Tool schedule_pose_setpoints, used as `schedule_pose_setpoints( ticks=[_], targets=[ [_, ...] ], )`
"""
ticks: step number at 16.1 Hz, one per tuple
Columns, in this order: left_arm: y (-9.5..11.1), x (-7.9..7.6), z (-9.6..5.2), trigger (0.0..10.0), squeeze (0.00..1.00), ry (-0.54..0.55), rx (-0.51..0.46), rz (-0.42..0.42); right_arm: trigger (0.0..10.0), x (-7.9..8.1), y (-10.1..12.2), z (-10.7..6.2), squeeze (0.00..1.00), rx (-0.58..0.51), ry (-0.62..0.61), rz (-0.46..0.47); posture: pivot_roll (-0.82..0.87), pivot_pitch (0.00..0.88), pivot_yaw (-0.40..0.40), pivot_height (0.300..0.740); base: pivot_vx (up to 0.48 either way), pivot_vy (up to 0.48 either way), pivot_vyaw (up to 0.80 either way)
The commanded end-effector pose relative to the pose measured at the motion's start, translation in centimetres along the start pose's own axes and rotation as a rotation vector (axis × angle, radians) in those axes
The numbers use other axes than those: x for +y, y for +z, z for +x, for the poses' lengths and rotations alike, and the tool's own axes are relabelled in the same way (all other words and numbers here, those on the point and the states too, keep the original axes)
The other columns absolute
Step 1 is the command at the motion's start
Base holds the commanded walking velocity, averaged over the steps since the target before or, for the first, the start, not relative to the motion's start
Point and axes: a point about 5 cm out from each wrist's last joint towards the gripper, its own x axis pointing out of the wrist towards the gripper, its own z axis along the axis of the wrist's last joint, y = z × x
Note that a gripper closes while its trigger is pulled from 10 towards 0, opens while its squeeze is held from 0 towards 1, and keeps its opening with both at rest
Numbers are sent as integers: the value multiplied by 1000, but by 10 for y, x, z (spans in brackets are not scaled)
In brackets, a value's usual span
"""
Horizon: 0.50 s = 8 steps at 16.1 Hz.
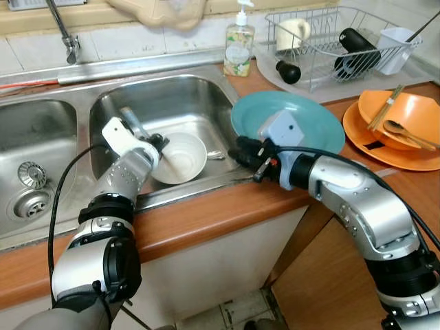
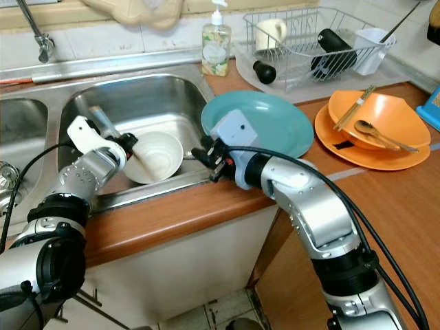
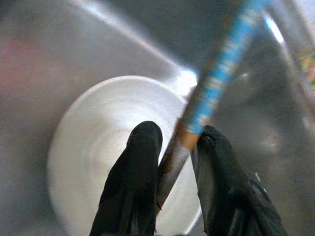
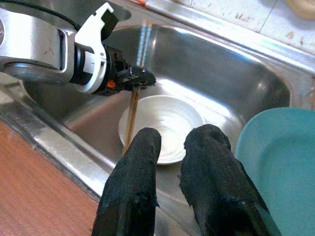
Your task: Kitchen organization
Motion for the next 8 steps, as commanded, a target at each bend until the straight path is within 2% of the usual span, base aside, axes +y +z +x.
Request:
schedule_pose_setpoints(
  ticks=[1,6,7,8],
  targets=[
    [0,4,1,10000,1000,35,4,16,10000,2,1,-2,0,4,-4,-13,-151,0,47,740,0,0,0],
    [-7,5,2,10000,1000,40,48,3,10000,-3,2,-3,0,8,-33,-1,-156,0,48,740,0,0,0],
    [-8,7,1,10000,1000,50,51,3,10000,-8,3,-4,0,-1,-70,9,-158,0,49,740,0,0,0],
    [-6,7,1,10000,1000,45,37,44,10000,-16,4,-5,0,-12,-133,30,-159,0,50,740,0,0,0]
  ],
)
